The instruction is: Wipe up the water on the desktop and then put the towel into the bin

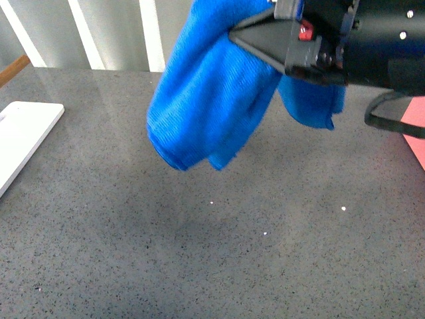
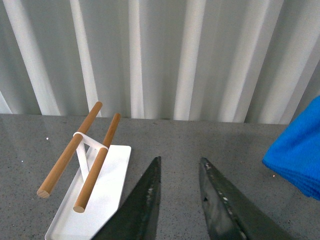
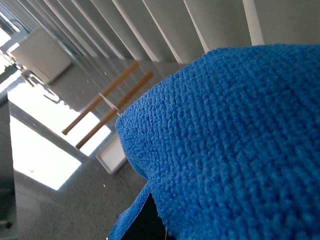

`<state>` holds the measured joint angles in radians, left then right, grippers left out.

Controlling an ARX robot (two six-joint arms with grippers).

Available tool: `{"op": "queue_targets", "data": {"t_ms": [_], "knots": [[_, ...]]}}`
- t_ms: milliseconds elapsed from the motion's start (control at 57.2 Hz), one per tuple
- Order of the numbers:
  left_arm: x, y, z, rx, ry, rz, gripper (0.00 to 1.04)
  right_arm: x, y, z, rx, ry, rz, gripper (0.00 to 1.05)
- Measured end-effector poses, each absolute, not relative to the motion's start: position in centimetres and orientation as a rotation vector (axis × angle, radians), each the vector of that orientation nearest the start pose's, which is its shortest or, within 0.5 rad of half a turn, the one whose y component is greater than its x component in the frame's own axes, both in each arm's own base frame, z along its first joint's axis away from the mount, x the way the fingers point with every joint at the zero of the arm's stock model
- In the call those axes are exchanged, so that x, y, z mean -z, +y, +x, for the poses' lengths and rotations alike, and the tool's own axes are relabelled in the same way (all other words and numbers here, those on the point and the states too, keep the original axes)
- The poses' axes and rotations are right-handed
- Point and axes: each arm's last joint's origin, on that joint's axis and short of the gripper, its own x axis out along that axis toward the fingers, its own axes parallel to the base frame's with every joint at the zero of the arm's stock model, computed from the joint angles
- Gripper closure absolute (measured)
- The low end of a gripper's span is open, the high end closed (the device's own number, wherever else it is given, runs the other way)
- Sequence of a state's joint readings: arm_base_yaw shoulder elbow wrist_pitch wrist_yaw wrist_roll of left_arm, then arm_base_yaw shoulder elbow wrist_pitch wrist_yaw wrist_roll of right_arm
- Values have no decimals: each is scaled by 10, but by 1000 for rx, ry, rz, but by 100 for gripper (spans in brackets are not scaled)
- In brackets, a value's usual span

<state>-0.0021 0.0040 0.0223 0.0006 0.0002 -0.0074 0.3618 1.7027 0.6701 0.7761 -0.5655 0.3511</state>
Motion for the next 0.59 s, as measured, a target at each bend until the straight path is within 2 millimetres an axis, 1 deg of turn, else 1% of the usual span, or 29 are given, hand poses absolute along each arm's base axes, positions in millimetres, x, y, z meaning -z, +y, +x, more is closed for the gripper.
{"op": "queue_targets", "data": {"t_ms": [35, 87, 105, 157, 227, 280, 297, 349, 472, 542, 594], "knots": [[-171, 0, 97, 2, -19, -7, 65, -159, 126, 292, -859, 451, 328, 99], [-171, 0, 97, 2, -19, -7, 54, -152, 120, 284, -841, 507, 276, 99], [-171, 0, 97, 2, -19, -7, 49, -149, 116, 281, -832, 538, 256, 99], [-171, 0, 97, 2, -19, -7, 38, -142, 107, 276, -791, 601, 194, 99], [-171, 0, 97, 2, -19, -7, 24, -132, 92, 274, -708, 733, 115, 99], [-171, 0, 97, 2, -19, -7, 17, -125, 85, 272, -663, 815, 73, 99], [-171, 0, 97, 2, -19, -7, 12, -122, 81, 271, -648, 855, 53, 99], [-171, 0, 97, 2, -19, -7, 6, -115, 74, 269, -624, 935, 22, 99], [-171, 0, 97, 2, -19, -6, 7, -93, 62, 264, -606, 1093, -97, 99], [-171, 0, 97, 2, -19, -6, 7, -73, 60, 267, -597, 1143, -211, 99], [-171, 0, 97, 2, -19, -5, 7, -63, 61, 271, -585, 1164, -278, 99]]}}
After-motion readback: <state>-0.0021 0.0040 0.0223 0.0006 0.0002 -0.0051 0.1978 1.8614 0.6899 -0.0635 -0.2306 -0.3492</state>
